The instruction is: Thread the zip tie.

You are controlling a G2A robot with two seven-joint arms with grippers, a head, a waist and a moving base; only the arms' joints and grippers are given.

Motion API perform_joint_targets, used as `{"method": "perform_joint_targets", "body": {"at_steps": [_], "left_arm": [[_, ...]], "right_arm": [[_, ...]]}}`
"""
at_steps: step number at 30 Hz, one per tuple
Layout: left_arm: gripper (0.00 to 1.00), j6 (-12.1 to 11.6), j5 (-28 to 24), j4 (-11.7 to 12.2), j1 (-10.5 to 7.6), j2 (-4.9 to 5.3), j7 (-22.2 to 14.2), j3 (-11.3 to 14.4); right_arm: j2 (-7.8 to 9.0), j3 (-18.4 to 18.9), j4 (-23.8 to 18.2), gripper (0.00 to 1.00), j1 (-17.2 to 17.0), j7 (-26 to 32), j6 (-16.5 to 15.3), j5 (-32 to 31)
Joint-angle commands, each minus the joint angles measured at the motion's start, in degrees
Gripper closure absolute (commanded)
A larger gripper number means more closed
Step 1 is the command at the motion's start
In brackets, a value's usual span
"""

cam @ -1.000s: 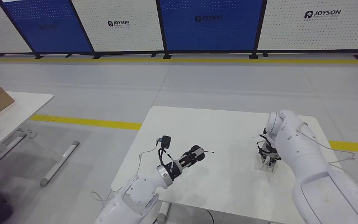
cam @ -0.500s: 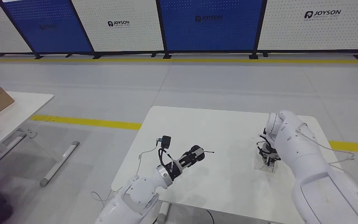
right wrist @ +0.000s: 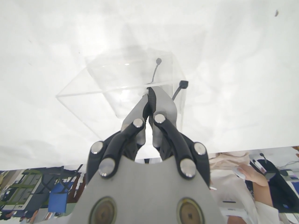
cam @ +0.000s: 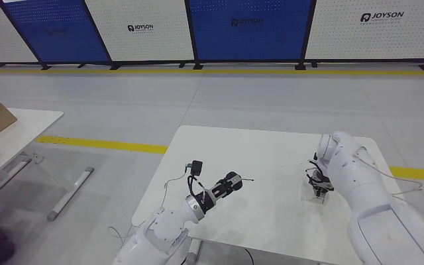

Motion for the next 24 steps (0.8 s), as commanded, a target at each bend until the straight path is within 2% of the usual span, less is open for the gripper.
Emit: {"method": "perform_joint_targets", "body": {"at_steps": [1, 17, 24], "left_arm": [[1.0, 0.0, 0.0, 0.0, 0.0, 0.0, 0.0, 0.0], [1.0, 0.0, 0.0, 0.0, 0.0, 0.0, 0.0, 0.0], [1.0, 0.0, 0.0, 0.0, 0.0, 0.0, 0.0, 0.0]], "right_arm": [[0.09, 0.08, -0.01, 1.0, 0.13, 0.02, 0.0, 0.15], [0.22, 2.01, -0.01, 1.0, 1.27, -3.57, 0.0, 4.15], [0.55, 1.73, -0.01, 1.0, 1.31, -1.96, 0.0, 3.33]]}}
